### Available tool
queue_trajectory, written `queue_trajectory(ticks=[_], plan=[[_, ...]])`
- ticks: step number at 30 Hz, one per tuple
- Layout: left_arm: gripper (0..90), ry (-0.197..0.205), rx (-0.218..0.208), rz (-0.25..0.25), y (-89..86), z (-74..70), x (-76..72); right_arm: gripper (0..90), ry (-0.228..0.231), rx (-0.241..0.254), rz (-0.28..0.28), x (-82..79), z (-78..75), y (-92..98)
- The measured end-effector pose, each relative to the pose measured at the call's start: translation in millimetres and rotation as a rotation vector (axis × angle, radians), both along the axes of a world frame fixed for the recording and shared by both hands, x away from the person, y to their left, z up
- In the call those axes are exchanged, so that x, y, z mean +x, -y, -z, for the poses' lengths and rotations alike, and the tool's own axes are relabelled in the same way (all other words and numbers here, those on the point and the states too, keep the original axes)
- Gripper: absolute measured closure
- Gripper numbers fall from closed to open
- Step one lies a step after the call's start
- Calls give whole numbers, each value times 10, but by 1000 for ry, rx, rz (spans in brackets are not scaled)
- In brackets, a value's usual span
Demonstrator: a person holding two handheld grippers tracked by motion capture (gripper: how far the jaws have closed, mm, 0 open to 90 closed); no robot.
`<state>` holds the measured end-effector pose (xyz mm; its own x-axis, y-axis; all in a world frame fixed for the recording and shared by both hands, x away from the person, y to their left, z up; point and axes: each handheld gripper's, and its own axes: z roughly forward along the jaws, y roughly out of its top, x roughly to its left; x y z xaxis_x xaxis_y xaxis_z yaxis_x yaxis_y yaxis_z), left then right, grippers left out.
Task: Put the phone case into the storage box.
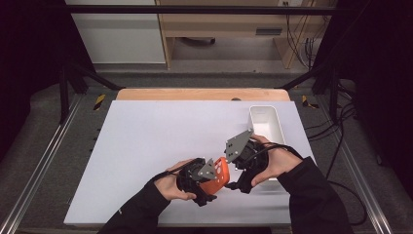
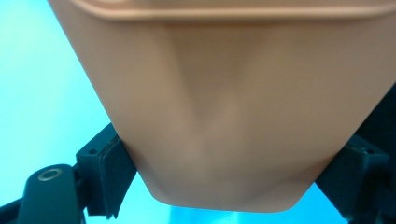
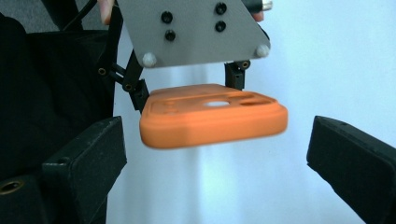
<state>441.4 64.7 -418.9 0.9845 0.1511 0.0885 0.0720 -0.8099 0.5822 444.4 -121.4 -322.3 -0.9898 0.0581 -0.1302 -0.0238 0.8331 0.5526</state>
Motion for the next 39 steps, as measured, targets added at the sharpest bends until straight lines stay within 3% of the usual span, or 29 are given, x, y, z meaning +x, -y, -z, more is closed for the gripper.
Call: queue_trajectory(ticks=[8,22,28,34,39], plan=[[153,-5,-56,-21,-92,9,16,48,0,23,14,8,5,68],[152,-10,-172,-47,-221,-3,25,47,-13,116,56,38,118,241],[152,0,-215,-43,-227,-14,29,45,-21,152,62,41,176,301],[152,0,-231,-25,-202,-14,19,46,-30,180,61,34,223,320],[152,9,-282,-16,-185,-19,11,47,-37,198,50,19,241,294]])
